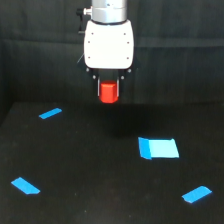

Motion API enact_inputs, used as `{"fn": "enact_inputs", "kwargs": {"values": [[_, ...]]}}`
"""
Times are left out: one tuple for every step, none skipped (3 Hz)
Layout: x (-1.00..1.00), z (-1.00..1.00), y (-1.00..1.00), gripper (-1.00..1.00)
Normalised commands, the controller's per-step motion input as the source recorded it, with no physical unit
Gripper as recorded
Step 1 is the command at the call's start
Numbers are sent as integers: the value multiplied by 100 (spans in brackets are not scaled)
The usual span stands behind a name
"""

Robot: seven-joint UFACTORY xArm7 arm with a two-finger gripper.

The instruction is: Pick up the red object from the table

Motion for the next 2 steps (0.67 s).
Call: {"fn": "enact_inputs", "kwargs": {"values": [[3, 12, -4, -100], [2, 9, 2, -97]]}}
